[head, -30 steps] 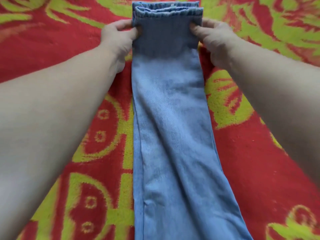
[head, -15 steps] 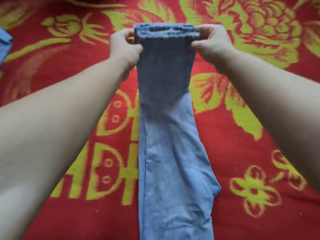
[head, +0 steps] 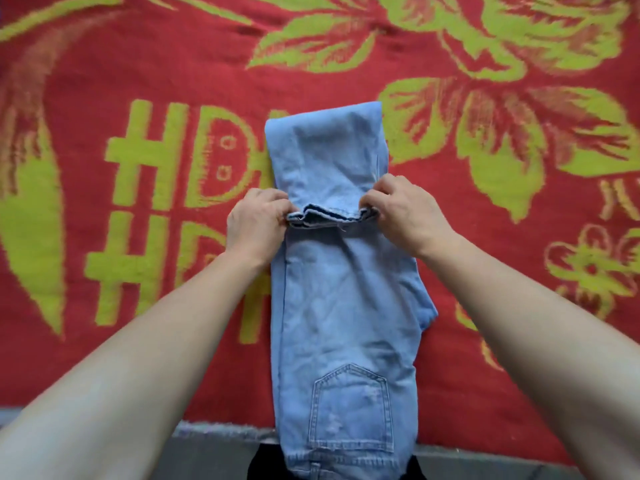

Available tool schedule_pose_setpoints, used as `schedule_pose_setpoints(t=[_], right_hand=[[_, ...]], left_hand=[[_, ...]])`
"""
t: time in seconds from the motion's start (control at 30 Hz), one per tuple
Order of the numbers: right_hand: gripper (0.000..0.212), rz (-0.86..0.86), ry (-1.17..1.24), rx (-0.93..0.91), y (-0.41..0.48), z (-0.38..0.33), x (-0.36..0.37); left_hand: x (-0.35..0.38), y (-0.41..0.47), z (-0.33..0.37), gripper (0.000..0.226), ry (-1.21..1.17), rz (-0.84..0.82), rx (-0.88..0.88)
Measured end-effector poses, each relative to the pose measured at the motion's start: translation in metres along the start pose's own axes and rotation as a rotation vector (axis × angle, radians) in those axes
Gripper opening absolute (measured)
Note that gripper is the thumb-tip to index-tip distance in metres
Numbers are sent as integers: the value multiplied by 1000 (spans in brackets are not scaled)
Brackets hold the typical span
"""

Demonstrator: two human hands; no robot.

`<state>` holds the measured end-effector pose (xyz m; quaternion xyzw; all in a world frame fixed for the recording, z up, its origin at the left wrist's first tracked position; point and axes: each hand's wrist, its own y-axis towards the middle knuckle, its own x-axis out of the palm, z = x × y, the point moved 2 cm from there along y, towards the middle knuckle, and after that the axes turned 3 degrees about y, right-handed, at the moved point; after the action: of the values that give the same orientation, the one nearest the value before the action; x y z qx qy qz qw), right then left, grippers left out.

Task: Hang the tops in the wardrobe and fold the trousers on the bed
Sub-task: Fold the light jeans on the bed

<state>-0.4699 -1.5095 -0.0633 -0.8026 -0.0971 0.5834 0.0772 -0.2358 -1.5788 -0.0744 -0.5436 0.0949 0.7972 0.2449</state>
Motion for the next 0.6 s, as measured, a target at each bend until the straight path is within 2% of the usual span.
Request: schedule_pose_setpoints(t=[0.1,0.17,0.23,0.3,0.37,0.4,0.43,0.53,0.6], right_hand=[[30,-3,102,93,-12,0,6],[33,-76,150,156,-13,-1,7],[32,-111,167,233,-10,-3,3],[26,-27,121,243,-3,-5,-6],[25,136,24,135,6,-4,-13],[29,174,-20,68,11,-2,-14],[39,148,-73,18,16,1,-12],[82,-159,-242,16,33,19,7],[92,-266,-274,53,40,30,24]], left_hand=[[10,-1,2,28,-37,-69,-72],[14,1,1,34,-8,-188,-93],[10,3,1,33,22,-223,-97],[2,7,5,25,54,-106,-43],[-5,16,7,25,86,54,72],[-6,23,8,36,115,62,123],[-4,32,7,55,169,-8,161],[9,66,-2,112,383,-360,169],[20,82,-10,129,398,-498,139]])
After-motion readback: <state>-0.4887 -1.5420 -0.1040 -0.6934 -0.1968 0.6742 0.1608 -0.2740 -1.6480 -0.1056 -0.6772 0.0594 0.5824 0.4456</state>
